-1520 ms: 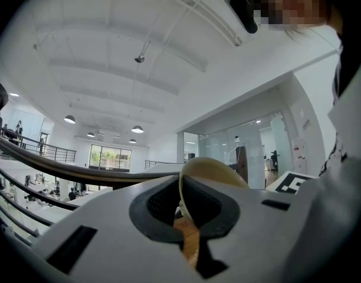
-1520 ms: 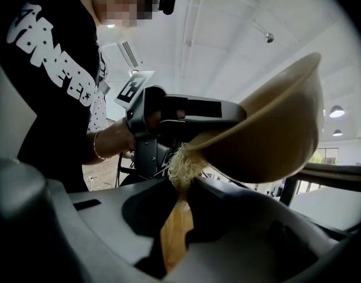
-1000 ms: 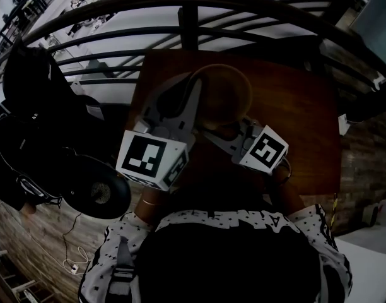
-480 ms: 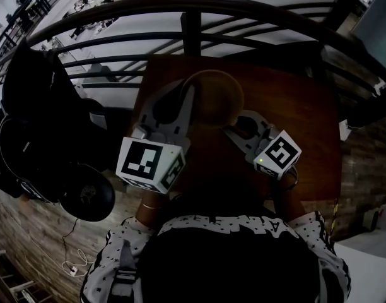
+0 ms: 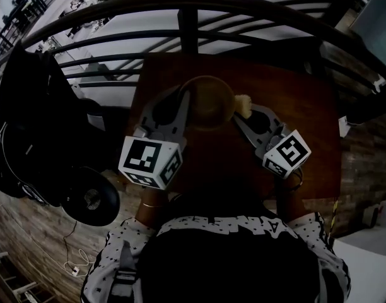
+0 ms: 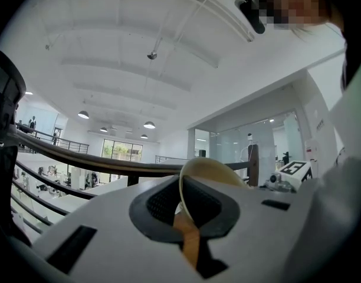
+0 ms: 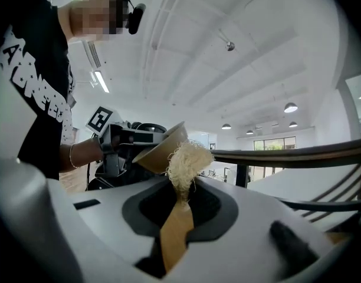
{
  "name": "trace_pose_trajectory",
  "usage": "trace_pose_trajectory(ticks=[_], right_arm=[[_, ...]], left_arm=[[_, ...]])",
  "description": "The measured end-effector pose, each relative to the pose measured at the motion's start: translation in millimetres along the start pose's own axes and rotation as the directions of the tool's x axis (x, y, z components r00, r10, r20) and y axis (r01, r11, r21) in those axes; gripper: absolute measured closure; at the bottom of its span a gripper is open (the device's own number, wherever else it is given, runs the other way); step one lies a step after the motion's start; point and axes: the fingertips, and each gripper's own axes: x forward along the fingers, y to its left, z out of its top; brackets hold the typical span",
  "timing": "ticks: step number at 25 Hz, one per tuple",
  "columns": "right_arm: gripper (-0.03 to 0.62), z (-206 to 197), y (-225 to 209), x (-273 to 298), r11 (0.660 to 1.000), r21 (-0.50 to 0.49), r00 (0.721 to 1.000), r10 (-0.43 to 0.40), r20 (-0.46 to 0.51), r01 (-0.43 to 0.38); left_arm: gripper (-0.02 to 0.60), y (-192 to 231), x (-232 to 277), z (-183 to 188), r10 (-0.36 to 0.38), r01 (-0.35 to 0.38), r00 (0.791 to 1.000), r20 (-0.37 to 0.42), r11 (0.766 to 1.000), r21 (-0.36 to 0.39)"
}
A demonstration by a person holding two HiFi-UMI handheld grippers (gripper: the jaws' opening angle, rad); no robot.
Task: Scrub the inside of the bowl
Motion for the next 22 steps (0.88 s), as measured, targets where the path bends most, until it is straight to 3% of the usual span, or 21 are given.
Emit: trace_pose_trajectory(ticks=[18, 22], right_arm=[[0.534, -4, -18, -8, 0.997, 0.010, 0.997, -0.075, -0.016, 0.075], [0.534, -8, -20, -9, 0.996, 0.005, 0.996, -0.086, -0.029, 0.086]], left_arm=[[0.557, 13, 19, -72, -0.016, 0.000, 0.990, -0.139, 0.994, -0.113], [0.555, 17, 25, -99, -0.032, 0.000, 0.983, -0.183, 0.985, -0.170]])
